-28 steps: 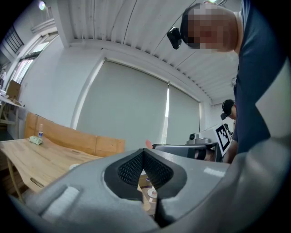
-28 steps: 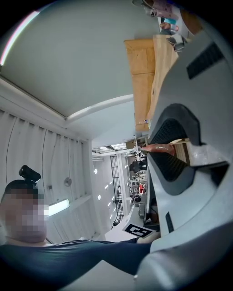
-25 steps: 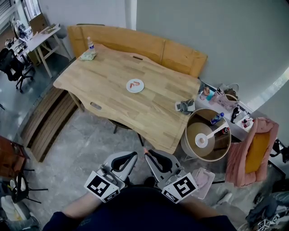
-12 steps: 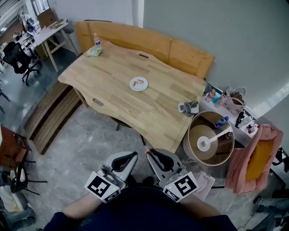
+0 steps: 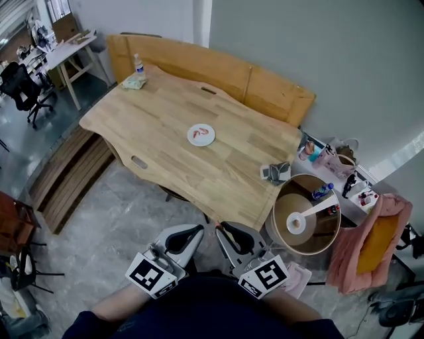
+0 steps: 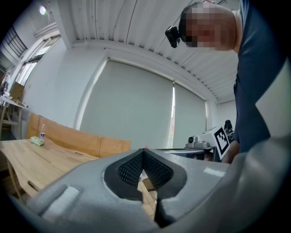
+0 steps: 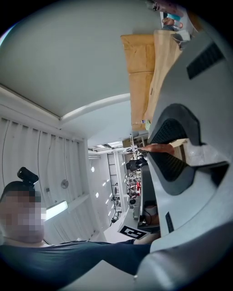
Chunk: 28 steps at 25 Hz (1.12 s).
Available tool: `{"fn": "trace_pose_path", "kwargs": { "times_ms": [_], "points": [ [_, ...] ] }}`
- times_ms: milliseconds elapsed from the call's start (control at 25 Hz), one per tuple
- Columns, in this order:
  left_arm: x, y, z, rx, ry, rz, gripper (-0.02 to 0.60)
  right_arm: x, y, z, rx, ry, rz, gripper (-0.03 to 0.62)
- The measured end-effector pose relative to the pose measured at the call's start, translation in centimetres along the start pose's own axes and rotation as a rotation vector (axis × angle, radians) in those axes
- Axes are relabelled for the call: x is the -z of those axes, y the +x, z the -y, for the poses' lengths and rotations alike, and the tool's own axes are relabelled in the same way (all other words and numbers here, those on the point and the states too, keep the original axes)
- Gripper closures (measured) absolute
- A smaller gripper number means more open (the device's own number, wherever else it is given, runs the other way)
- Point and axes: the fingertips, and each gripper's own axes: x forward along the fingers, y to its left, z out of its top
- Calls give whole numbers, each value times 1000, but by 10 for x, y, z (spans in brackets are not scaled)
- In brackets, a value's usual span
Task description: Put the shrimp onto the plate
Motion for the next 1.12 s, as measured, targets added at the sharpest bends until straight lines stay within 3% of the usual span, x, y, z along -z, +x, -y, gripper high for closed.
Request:
{"fn": "trace_pose_path", "kwargs": {
  "times_ms": [440,760,1120],
  "points": [
    [-20,39,-118,61,-8,1,578,-9,109,54,74,-1,-28,530],
    [-36,50,-201,146,-3,4,578,-19,191,82,155,-11,-38,530],
    [-40,65,-248,148,-31,-6,578,-17,240,114,189,-21,-67,530]
  ]
}}
